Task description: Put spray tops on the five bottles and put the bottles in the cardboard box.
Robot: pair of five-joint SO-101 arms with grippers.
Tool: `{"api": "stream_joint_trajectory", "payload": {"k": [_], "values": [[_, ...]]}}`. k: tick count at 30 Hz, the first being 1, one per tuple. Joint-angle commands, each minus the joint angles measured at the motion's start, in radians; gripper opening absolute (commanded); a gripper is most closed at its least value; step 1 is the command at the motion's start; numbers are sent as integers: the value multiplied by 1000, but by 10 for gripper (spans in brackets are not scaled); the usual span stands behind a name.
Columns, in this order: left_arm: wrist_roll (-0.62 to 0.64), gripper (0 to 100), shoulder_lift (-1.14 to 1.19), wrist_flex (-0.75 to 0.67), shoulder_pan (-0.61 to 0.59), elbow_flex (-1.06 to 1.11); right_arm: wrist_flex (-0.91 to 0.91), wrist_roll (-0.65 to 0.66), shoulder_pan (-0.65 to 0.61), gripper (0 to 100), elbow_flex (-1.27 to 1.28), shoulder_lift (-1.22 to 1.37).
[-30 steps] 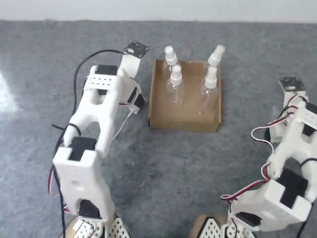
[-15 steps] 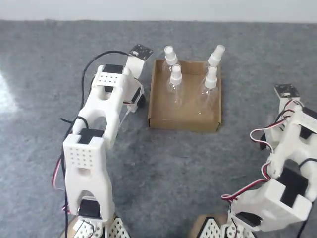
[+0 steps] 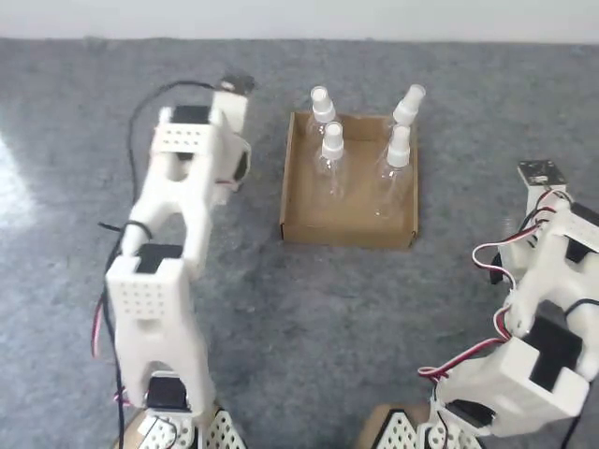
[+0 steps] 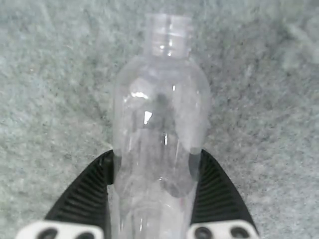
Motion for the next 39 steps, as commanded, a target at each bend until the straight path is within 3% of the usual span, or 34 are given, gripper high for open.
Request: {"api": "stream_joint_trajectory", "payload": {"k": [1,8,12,16,24,27,34,39], "values": [[49,11,-213,95,-38,-50,-5,11,12,6,-5,-13],[61,12,-499,92,-74,166,-7,14,12,6,-8,-13],[74,12,-664,-28,-69,404,-5,107,-18,6,-6,-21],[123,12,-855,-164,-68,661,-4,81,-44,10,-6,-19],[126,13,-1166,-419,-52,1109,114,58,-50,340,-48,-24],[126,13,-1238,-456,-51,1184,157,58,-50,411,-121,-24],[121,13,-1293,-456,-51,1221,275,55,-124,413,-373,35],[121,13,-1293,-454,-51,1221,332,-15,-124,413,-535,217]]}}
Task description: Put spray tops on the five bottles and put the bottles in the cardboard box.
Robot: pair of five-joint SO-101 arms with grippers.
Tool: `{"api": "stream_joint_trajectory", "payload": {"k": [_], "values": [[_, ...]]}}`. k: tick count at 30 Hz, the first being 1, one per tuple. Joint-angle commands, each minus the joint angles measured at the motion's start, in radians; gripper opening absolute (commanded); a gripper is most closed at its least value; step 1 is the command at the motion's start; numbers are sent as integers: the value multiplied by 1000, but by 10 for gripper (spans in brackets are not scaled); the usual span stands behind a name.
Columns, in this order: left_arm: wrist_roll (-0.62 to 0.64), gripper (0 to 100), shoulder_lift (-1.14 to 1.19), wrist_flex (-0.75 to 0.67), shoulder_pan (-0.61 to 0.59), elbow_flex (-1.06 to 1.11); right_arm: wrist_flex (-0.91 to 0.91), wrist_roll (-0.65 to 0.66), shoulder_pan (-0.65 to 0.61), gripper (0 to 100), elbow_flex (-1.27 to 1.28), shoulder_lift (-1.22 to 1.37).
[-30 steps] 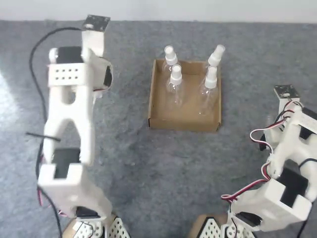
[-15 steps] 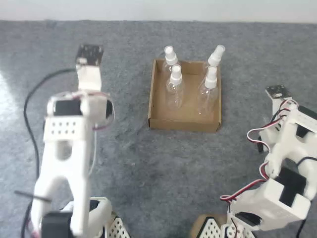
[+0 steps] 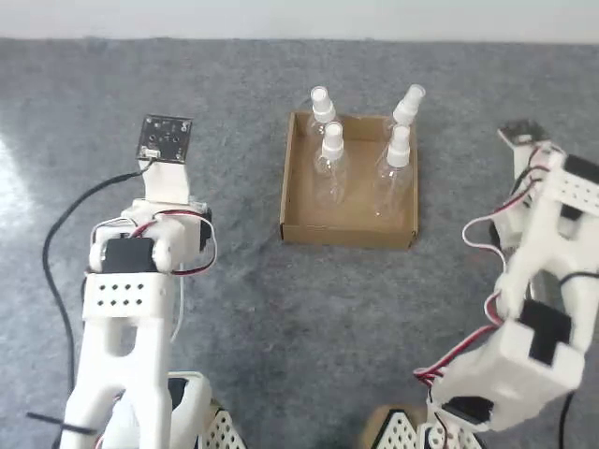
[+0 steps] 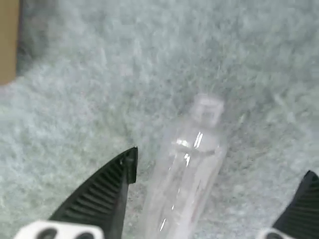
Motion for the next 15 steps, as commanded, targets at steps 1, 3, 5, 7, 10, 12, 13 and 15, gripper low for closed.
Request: {"api": "stream_joint_trajectory", "payload": {"k": [1,3,5,7,10,12,13,15], "values": [[8,13,-40,-23,6,-4,65,-35,-4,413,-138,96],[8,13,-40,-20,6,-4,113,-32,18,400,-169,153],[8,13,-40,-21,6,-4,114,-31,44,344,-181,183],[8,13,-40,-23,6,-4,87,-29,76,280,-181,200],[8,13,-38,-23,6,-4,61,-29,104,225,-183,209],[8,13,-38,-23,6,-4,61,-29,104,203,-184,209],[9,13,-38,-23,6,-4,61,-29,99,188,-186,209],[9,13,-38,-23,6,-4,58,-29,90,143,-187,209]]}}
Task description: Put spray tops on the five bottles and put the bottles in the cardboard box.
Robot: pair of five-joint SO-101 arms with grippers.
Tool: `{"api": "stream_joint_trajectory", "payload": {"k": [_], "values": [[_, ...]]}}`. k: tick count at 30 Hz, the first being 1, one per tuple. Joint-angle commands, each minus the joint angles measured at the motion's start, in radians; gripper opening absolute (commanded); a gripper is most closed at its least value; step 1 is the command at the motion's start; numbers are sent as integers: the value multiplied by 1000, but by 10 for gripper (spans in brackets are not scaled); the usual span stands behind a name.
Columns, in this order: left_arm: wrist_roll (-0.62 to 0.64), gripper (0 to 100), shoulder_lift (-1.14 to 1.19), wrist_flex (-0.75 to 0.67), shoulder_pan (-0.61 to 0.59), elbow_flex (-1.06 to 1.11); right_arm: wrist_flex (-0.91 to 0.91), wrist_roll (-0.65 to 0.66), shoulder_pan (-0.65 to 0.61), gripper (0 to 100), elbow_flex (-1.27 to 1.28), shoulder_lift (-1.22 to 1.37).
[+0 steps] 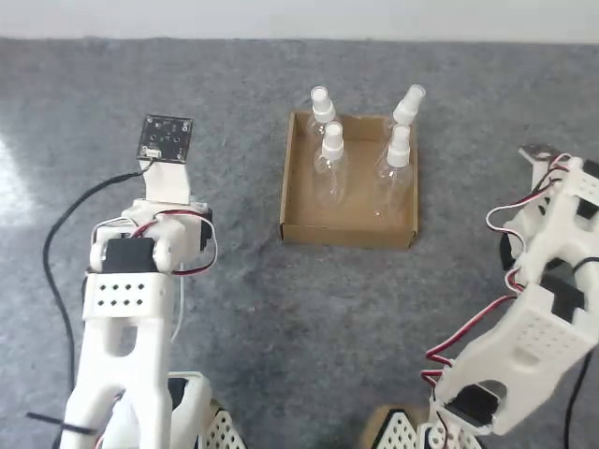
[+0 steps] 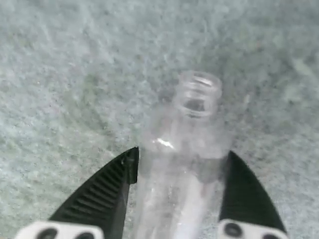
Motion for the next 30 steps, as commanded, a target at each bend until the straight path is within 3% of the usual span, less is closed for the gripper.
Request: {"api": "stream_joint_trajectory", "payload": {"k": [1,6,15,30], "values": [[9,13,-38,-23,5,-4,-27,-11,-8,113,-57,-15],[8,13,-38,-18,5,-2,-59,-9,-18,30,-61,-5],[8,13,-38,-18,5,-2,-2,52,-21,314,-61,-13],[8,13,-38,-18,5,-2,-39,52,-58,310,-124,39]]}}
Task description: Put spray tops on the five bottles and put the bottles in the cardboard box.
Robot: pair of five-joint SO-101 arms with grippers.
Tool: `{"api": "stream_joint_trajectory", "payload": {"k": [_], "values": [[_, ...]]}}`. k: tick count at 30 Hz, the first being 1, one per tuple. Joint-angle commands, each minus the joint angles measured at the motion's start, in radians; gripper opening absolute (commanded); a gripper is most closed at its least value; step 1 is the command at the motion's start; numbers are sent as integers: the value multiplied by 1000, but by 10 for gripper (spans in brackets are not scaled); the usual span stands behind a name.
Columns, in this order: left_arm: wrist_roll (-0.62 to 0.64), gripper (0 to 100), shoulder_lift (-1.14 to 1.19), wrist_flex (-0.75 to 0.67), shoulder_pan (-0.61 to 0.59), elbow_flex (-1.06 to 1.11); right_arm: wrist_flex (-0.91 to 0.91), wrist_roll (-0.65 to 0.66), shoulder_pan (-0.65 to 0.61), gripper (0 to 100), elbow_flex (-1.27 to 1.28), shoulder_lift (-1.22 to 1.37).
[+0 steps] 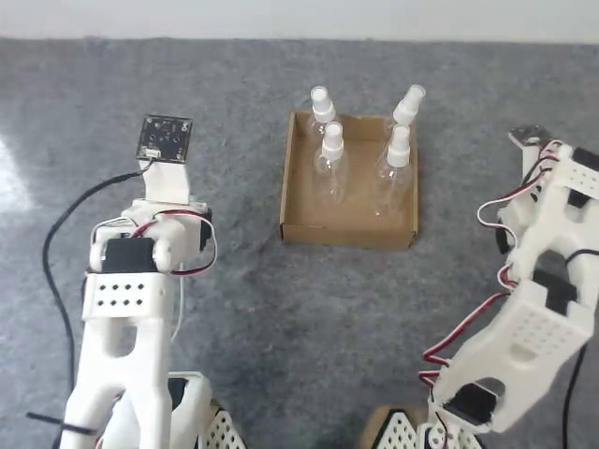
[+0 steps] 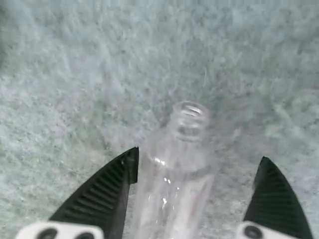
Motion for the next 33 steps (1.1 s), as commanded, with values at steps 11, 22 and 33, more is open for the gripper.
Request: {"api": "stream_joint_trajectory", "payload": {"k": [11,22,33], "values": [[8,13,-38,-18,6,-2,7,11,7,9,-101,-30],[11,13,-48,20,5,-202,188,-161,-255,6,-198,-516],[103,13,-46,348,6,-834,-186,-367,-911,6,539,-1175]]}}
